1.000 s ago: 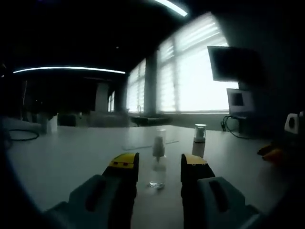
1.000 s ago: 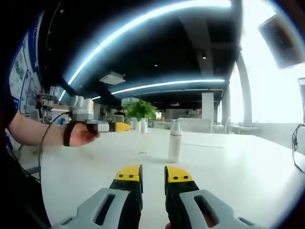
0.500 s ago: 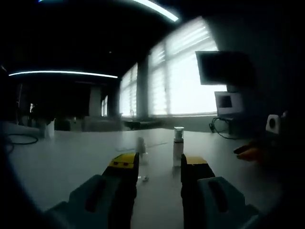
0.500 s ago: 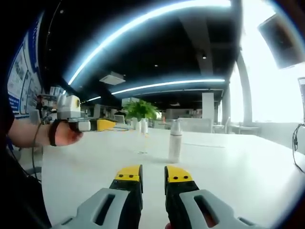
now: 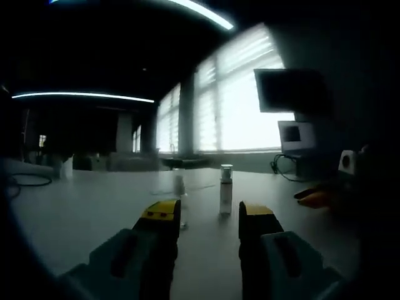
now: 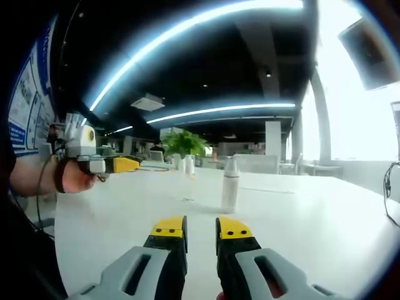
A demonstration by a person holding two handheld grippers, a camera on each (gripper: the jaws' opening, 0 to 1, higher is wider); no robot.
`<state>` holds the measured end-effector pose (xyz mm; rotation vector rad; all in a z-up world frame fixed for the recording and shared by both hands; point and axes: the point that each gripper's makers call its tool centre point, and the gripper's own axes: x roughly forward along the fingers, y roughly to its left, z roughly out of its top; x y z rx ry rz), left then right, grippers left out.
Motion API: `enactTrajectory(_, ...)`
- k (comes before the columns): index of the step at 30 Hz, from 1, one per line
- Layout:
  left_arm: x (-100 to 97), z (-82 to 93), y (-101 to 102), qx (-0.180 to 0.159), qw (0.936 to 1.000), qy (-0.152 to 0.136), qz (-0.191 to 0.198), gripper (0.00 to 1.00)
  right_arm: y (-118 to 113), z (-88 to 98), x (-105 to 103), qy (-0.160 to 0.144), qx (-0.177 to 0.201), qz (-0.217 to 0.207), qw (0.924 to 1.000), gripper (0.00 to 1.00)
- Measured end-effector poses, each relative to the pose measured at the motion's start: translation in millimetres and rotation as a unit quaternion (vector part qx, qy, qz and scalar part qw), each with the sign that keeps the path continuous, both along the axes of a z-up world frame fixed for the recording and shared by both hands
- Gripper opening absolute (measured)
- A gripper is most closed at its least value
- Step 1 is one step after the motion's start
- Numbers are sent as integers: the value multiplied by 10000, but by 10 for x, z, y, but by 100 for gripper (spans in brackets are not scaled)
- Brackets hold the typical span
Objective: Clamp pump bottle remove cover press pump head put on cover
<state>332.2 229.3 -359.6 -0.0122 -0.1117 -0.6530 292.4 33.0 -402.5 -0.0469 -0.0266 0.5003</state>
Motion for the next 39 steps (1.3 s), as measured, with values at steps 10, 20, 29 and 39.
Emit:
enactTrajectory(10, -327, -107, -85, -25, 9993, 66, -364, 31, 4, -7, 2, 6, -23, 4, 10000, 13)
enactTrajectory(20, -398, -218, -70, -11, 9988, 107, -480, 31, 8, -3, -6, 8, 2, 29, 10000, 13)
enactTrajectory(29, -400, -215, -10, -257, 9989, 219, -330, 31, 8, 25, -18, -2, 141, 99, 9999, 13)
enactTrajectory(39, -428, -164, -1, -311, 9991, 49, -295, 29, 28, 20, -31, -3, 91, 99, 9999, 13)
